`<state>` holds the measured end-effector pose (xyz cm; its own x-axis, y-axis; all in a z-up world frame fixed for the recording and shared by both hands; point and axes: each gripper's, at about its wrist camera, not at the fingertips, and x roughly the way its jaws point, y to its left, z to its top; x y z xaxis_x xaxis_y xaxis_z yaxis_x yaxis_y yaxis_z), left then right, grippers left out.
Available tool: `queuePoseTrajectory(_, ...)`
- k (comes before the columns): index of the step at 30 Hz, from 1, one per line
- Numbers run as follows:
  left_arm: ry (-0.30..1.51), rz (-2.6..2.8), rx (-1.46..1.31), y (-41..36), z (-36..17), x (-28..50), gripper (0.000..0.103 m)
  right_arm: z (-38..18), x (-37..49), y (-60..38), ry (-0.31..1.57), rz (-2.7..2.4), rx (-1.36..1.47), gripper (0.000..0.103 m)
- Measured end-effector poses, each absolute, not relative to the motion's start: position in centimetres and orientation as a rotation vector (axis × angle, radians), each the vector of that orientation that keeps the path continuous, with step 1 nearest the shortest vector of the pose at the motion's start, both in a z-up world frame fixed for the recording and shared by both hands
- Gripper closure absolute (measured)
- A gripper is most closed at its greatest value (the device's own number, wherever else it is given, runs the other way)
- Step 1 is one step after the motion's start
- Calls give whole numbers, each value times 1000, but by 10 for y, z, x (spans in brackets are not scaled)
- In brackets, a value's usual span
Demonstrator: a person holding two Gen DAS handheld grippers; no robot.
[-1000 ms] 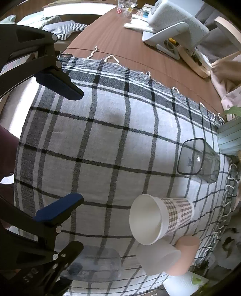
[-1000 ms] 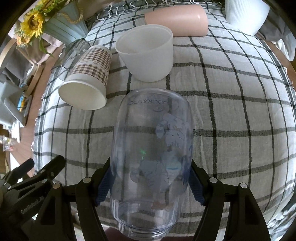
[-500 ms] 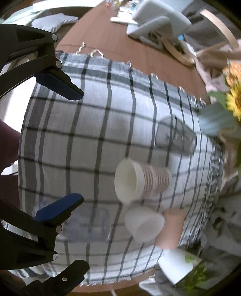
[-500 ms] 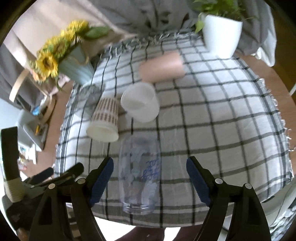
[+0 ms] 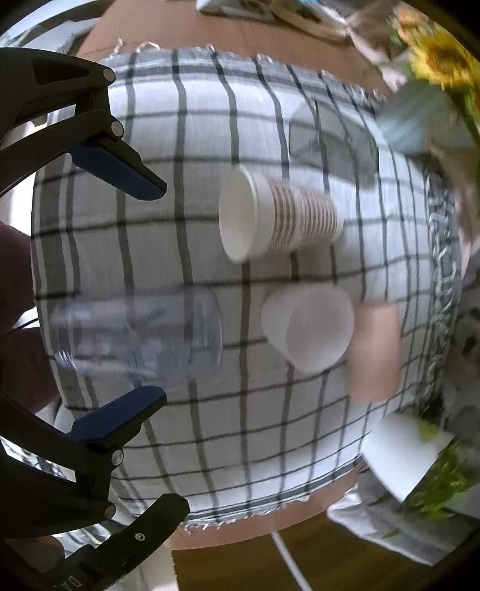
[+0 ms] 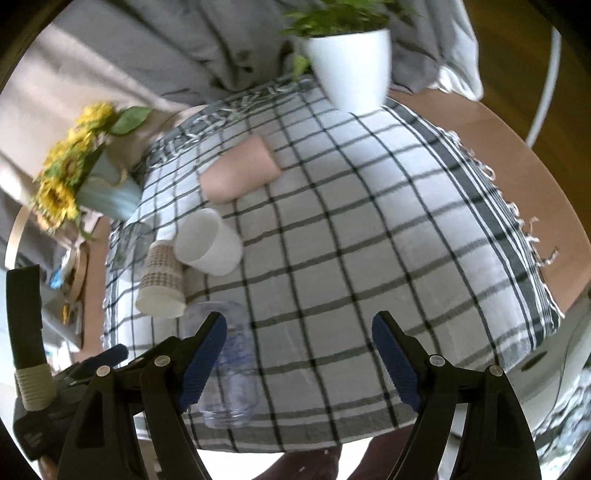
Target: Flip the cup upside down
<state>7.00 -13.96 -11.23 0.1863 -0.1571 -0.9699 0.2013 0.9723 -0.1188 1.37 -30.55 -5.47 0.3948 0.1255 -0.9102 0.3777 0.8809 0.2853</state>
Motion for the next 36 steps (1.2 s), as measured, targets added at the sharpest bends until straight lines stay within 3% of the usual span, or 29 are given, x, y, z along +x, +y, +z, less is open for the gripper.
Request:
queuePoseTrajectory(13, 1497, -304, 4, -170, -155, 96, 7, -71, 13, -332, 1186, -250, 554, 22)
queuePoseTrajectory(20, 1539, -308, 16, -178, -168, 103, 32, -77, 15, -334, 1201, -264, 556, 22)
queuePoseTrajectory(36, 1342, -373, 51, -187, -118, 105, 32, -64, 14, -342, 1162, -286, 571, 22)
